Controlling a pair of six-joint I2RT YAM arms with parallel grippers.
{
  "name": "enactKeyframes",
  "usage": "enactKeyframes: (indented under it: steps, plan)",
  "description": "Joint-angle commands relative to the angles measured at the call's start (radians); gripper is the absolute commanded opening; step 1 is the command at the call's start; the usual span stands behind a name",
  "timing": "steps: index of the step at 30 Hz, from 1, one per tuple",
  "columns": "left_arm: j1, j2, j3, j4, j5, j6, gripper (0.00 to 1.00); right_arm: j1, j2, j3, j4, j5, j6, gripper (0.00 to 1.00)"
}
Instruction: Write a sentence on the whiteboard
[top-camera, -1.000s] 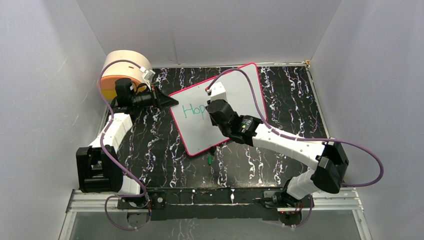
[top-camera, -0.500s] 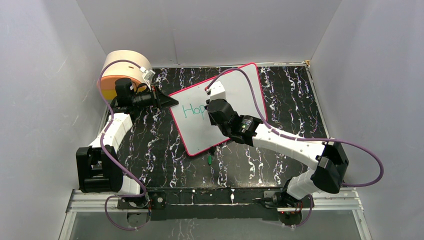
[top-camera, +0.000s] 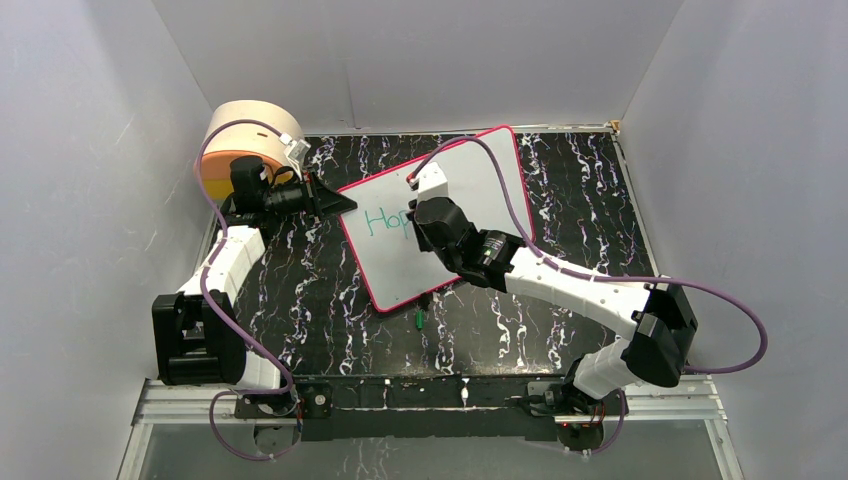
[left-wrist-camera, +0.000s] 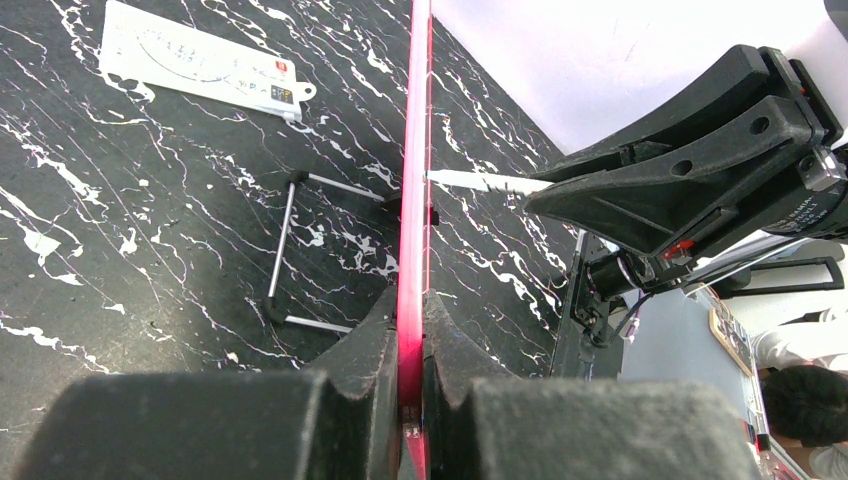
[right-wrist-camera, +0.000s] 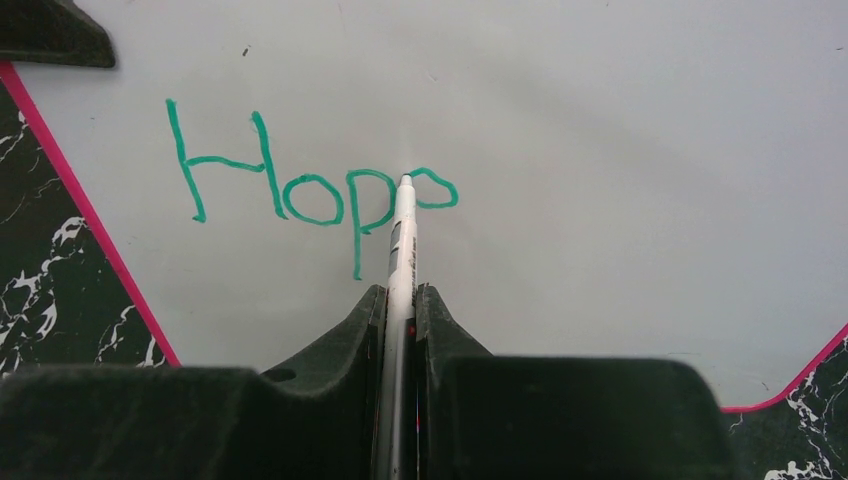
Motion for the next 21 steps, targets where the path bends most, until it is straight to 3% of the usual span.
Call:
enactKeyframes:
  steps: [1,21]
  plan:
    - [-0.043,0.027,-0.01,-0.058,-0.044,0.095,0.0,-0.007,0.009,0.044,-0.02,-0.044,0.009,0.0]
    - [-0.044,0.03,-0.012,-0.06,-0.049,0.097,0.0,-0.006,-0.01,0.006,-0.098,-0.005,0.022,0.0]
